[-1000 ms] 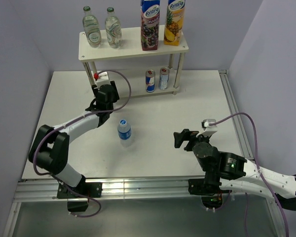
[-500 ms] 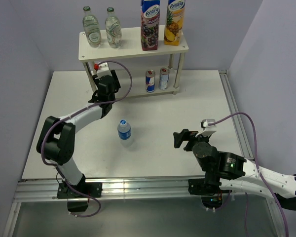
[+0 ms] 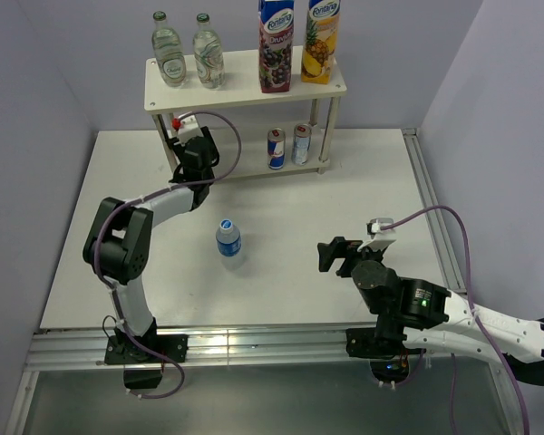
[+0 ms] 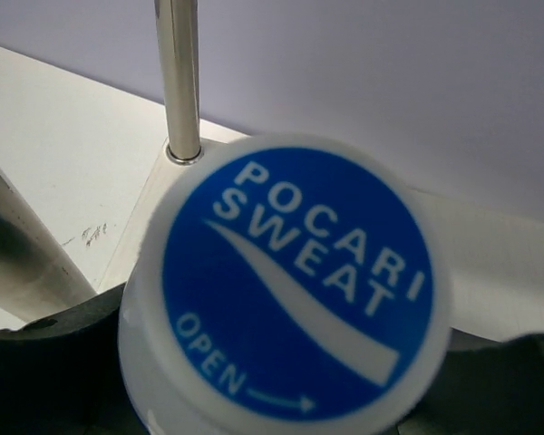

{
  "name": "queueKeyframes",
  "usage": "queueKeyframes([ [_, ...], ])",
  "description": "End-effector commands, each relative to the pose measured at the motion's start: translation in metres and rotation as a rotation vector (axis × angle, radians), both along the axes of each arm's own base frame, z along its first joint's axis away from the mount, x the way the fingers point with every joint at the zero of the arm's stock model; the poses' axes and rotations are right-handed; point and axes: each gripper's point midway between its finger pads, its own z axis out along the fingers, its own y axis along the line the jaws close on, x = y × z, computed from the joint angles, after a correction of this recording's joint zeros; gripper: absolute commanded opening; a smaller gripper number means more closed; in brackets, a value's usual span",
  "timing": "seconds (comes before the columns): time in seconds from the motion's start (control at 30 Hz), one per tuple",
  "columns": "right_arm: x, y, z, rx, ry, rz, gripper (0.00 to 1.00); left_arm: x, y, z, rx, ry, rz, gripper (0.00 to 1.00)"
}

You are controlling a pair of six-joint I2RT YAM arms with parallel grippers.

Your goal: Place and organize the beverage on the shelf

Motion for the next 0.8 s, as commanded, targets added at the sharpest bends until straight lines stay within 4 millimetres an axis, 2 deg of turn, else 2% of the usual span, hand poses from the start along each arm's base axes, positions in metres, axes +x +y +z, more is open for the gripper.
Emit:
queueKeyframes([
  [0.0,0.002,0.004,0.004,0.012,-0.017,-0.003,1.0,0.014,0.002,0.064,-0.097,-0.205,0.052,0.0],
  [0.03,0.002,0.004,0.004,0.014,-0.017,-0.004,1.0,0.016,0.004,0.059,-0.09,-0.194,0.063,0.0],
  [0.07,0.002,0.004,0.005,0.011,-0.016,-0.005,1.0,0.018,0.005,0.064,-0.094,-0.197,0.075,0.02],
  [0.1,0.002,0.004,0.004,0.011,-0.016,-0.005,1.0,0.02,0.006,0.063,-0.107,-0.189,0.092,0.06],
  [0.13,0.002,0.004,0.004,0.009,-0.016,-0.003,1.0,0.021,0.008,0.051,-0.087,-0.137,0.105,0.15],
  [0.17,0.002,0.004,0.004,0.008,-0.014,-0.005,1.0,0.025,0.006,0.059,-0.112,-0.138,0.111,0.28],
  [0.2,0.002,0.004,0.004,0.009,-0.015,-0.005,1.0,0.028,0.005,0.057,-0.108,-0.12,0.099,0.34],
  [0.23,0.002,0.004,0.004,0.006,-0.016,-0.003,1.0,0.029,0.011,0.049,-0.096,-0.085,0.122,0.43],
  [0.27,0.002,0.004,0.004,0.009,-0.016,-0.003,1.0,0.03,0.011,0.052,-0.103,-0.095,0.121,0.63],
  [0.37,0.002,0.005,0.004,0.008,-0.015,0.0,1.0,0.028,0.012,0.055,-0.092,-0.103,0.119,0.84],
  [0.43,0.002,0.004,0.004,0.007,-0.015,-0.002,1.0,0.027,0.015,0.057,-0.095,-0.104,0.128,0.95],
  [0.5,0.002,0.004,0.004,0.01,-0.016,0.0,1.0,0.025,0.016,0.057,-0.086,-0.097,0.128,0.99],
  [0.6,0.002,0.004,0.005,0.013,-0.017,-0.002,1.0,0.019,0.017,0.061,-0.089,-0.09,0.124,0.99],
  [0.63,0.002,0.004,0.004,0.011,-0.017,-0.003,1.0,0.016,0.017,0.068,-0.095,-0.1,0.12,0.99],
  [0.77,0.002,0.003,0.004,0.015,-0.018,-0.003,1.0,0.002,0.018,0.069,-0.097,-0.072,0.096,0.99],
])
